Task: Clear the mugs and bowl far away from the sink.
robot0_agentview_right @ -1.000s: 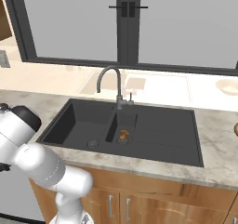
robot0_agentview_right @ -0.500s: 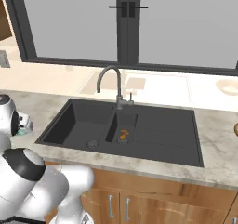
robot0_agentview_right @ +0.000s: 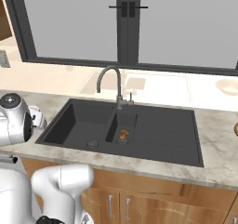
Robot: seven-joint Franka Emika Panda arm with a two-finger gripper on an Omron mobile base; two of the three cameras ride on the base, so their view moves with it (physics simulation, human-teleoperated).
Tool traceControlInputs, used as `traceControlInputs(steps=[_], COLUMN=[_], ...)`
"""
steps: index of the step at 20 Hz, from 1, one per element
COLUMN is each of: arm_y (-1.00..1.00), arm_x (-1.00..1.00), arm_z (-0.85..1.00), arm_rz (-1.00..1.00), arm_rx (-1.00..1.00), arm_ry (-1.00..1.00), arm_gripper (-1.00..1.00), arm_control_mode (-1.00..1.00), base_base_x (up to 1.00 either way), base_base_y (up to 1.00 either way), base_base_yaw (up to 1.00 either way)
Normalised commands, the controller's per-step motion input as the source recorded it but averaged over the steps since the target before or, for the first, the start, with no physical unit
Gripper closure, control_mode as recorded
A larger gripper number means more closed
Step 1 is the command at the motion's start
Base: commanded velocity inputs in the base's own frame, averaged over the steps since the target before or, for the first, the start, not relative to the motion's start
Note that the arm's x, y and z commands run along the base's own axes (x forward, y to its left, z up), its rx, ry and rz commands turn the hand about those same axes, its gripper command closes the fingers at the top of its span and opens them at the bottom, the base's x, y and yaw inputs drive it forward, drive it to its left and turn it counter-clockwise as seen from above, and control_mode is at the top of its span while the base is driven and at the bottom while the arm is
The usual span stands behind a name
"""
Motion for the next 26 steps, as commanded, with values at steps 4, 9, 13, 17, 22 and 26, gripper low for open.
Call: traceControlInputs(steps=[4, 9, 13, 17, 22, 26], arm_y=[-0.33, -0.04, -0.02, -0.06, -0.38, -0.54], arm_x=[-0.09, 0.00, -0.03, -0.14, -0.40, -0.23], arm_z=[1.00, 1.00, 0.68, 0.21, 0.12, 0.01], arm_rz=[0.07, 0.00, 0.00, 0.00, 0.00, 0.00], arm_rx=[-0.01, -0.01, -0.01, -0.02, -0.26, -0.22], arm_ry=[0.00, 0.12, 0.19, 0.09, 0.00, 0.00], arm_gripper=[1.00, 1.00, 1.00, 1.00, 1.00, 1.00], arm_control_mode=[-1.00, -1.00, -1.00, -1.00, -1.00, -1.00], base_base_x=[0.00, 0.00, 0.00, 0.00, 0.00, 0.00], base_base_y=[0.00, 0.00, 0.00, 0.00, 0.00, 0.00], base_base_yaw=[0.00, 0.00, 0.00, 0.00, 0.00, 0.00])
